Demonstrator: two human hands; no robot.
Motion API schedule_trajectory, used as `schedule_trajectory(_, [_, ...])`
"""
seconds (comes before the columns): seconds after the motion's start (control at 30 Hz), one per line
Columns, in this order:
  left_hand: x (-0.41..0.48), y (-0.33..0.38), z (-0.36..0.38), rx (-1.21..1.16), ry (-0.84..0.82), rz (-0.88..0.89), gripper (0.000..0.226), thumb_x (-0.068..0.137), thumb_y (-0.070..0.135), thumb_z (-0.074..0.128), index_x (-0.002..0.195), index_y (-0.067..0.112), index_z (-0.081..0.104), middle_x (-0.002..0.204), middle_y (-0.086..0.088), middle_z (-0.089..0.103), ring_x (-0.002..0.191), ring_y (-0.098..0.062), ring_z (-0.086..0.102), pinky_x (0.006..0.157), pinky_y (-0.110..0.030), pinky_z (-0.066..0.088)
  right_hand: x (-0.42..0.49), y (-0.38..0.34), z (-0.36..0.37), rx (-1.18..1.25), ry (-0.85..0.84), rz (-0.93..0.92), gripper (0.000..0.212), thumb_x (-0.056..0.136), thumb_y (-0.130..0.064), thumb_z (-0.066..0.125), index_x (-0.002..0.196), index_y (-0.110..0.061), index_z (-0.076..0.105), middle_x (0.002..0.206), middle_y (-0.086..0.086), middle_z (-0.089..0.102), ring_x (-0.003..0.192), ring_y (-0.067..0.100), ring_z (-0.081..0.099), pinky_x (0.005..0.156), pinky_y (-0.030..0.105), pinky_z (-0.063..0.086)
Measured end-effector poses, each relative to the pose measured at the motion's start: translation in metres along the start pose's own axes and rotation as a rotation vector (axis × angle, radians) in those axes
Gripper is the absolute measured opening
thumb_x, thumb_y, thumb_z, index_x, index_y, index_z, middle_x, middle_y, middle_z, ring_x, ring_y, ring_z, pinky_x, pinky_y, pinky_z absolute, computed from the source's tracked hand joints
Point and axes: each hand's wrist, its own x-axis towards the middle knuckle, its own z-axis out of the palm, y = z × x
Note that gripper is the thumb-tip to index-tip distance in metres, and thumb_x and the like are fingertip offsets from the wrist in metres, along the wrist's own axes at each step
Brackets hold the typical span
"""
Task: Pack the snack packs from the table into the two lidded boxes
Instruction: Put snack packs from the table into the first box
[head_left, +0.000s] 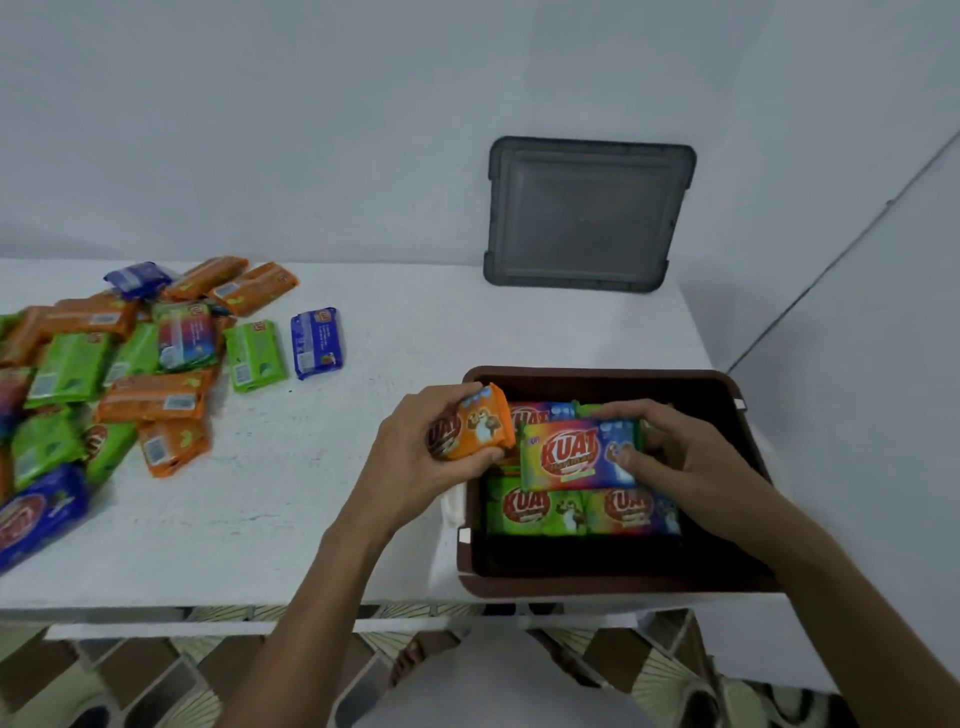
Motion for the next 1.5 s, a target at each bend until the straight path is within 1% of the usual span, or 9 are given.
schedule_trajectory(0.37, [-0.001,-0.002,0.005,0.013,0.035,-0.013,0.064,0.069,0.066,0.070,0.127,0.044,0.054,0.132,0.019,0.049,0.122,-0.009,0.047,0.097,-0.030,0.047,0.008,0.024,0.007,0.053,-0.162,0.157,0.031,0.096,-0.012,0.054,0.120,-0.031,0.060,0.122,-0.005,0.065,0.114,0.013,0.063,0.087,0.043,0.058])
schedule_trajectory(0.47, [0.000,-0.002,0.003,-0.021,-0.019,-0.043,0.062,0.069,0.066,0.071,0.127,0.049,0.053,0.133,0.018,0.045,0.123,-0.002,0.046,0.093,-0.020,0.047,0.017,0.033,0.022,-0.014,-0.179,0.200,0.029,0.096,-0.012,0.055,0.121,-0.028,0.059,0.129,-0.002,0.057,0.110,0.017,0.065,0.083,0.038,0.059])
schedule_trajectory(0.63, [0.001,-0.002,-0.005,-0.016,-0.139,-0.086,0.065,0.071,0.054,0.073,0.130,0.051,0.047,0.135,0.016,0.041,0.120,0.008,0.042,0.083,-0.005,0.046,0.028,0.041,0.043,-0.426,-0.081,0.137,0.029,0.097,-0.017,0.056,0.124,-0.026,0.058,0.125,0.006,0.055,0.087,0.021,0.069,0.068,0.032,0.061])
schedule_trajectory(0.73, [0.003,-0.003,-0.009,0.032,-0.199,-0.082,0.070,0.073,0.048,0.076,0.135,0.049,0.043,0.132,0.014,0.040,0.120,-0.002,0.045,0.086,-0.013,0.047,0.032,0.040,0.046,-0.724,-0.077,0.031,0.033,0.095,-0.020,0.060,0.128,-0.023,0.058,0.121,0.005,0.061,0.093,0.011,0.061,0.076,0.026,0.056])
schedule_trajectory(0.83, [0.002,-0.003,-0.008,0.065,-0.168,-0.072,0.067,0.074,0.044,0.077,0.132,0.052,0.042,0.126,0.012,0.037,0.114,0.006,0.042,0.081,-0.006,0.046,0.031,0.032,0.047,-0.880,-0.052,-0.039,0.030,0.096,-0.031,0.056,0.125,-0.022,0.061,0.118,0.002,0.066,0.099,0.015,0.064,0.084,0.034,0.056])
schedule_trajectory(1.0, [0.000,-0.002,-0.004,0.186,-0.073,0.009,0.069,0.072,0.047,0.077,0.128,0.059,0.036,0.121,0.018,0.032,0.111,0.015,0.037,0.076,0.000,0.039,0.030,-0.003,0.055,-0.599,0.189,-0.184,0.010,0.097,-0.030,0.053,0.099,-0.021,0.058,0.074,-0.009,0.066,0.064,0.000,0.064,0.056,0.014,0.050])
schedule_trajectory(1.23, [0.002,0.009,-0.005,0.257,-0.050,0.160,0.079,0.072,0.049,0.079,0.140,0.041,0.041,0.122,0.015,0.039,0.113,-0.004,0.047,0.090,-0.023,0.051,0.036,-0.027,0.072,0.185,0.057,-0.061,0.034,0.091,-0.015,0.065,0.120,-0.029,0.052,0.100,0.006,0.075,0.090,0.018,0.073,0.077,0.032,0.060])
schedule_trajectory(1.37, [0.002,0.016,-0.007,0.219,-0.087,0.164,0.081,0.070,0.064,0.071,0.141,0.044,0.036,0.125,0.013,0.045,0.113,-0.001,0.048,0.091,-0.019,0.048,0.029,-0.029,0.062,0.239,0.048,-0.039,0.032,0.092,-0.010,0.063,0.118,-0.027,0.056,0.103,0.009,0.074,0.093,0.024,0.072,0.077,0.041,0.060])
schedule_trajectory(1.5, [-0.001,0.014,-0.008,0.224,-0.050,0.083,0.072,0.073,0.075,0.056,0.137,0.045,0.043,0.129,0.018,0.045,0.117,0.002,0.043,0.090,-0.017,0.042,0.011,-0.025,0.030,0.141,0.059,-0.031,0.030,0.092,-0.010,0.061,0.118,-0.025,0.060,0.108,0.003,0.070,0.096,0.019,0.071,0.072,0.032,0.060])
